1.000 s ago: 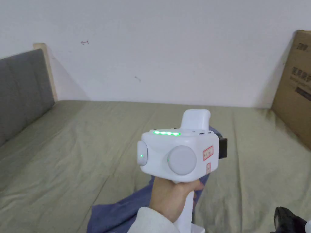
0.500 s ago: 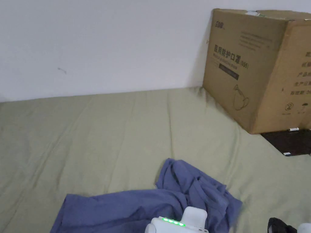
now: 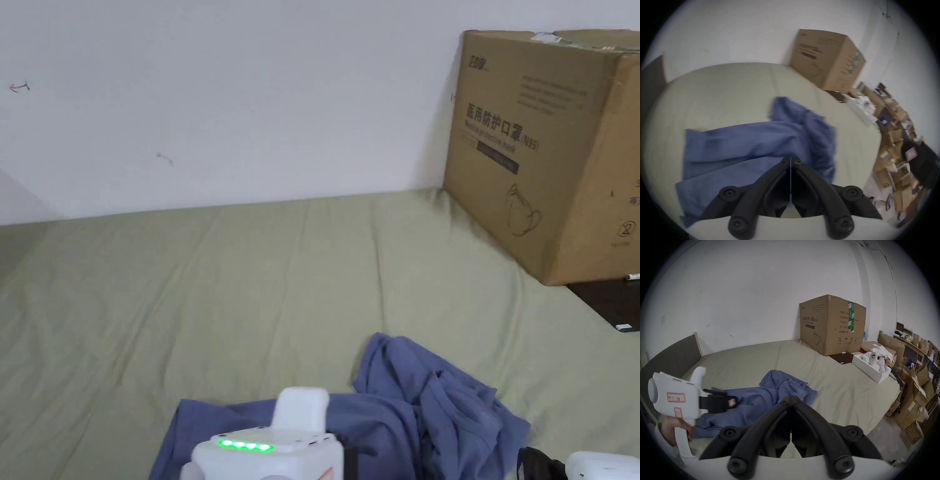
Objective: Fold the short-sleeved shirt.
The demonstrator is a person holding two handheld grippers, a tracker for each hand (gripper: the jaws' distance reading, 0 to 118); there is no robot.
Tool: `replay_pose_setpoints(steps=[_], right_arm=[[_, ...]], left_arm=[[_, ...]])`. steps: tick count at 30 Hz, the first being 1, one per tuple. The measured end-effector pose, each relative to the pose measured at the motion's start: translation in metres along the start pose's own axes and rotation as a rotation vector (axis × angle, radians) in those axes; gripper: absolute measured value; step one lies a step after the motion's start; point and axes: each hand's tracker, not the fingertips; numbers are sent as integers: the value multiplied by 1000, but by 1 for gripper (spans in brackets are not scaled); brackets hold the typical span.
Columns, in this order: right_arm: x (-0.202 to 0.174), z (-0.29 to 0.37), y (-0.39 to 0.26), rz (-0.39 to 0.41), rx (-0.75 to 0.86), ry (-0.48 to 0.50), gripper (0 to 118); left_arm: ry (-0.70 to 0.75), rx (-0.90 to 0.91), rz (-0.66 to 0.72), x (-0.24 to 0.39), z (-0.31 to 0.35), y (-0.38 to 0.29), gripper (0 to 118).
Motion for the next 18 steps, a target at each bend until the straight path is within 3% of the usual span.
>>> replay_pose_setpoints(steps=[4,11,12,14,18], right_arm=[[-13,-10,-4,7,-23,19,0],[-33,-38,-11,39,-89,36,0],[-35,-42,-12,43,-98,37,0],[-37,-50,-14,56,-121,34,0],[-35,-67,-19,69,-157,20,0]], left_arm=[[60,-78,152,-69,6,-15,0],[157,-61,142,-128,-3,16,4],[165,-46,149,-134,-8,27,27],[180,-46,164,-148,-24,50,114],[280,-55,207,-179,-64,77,111]])
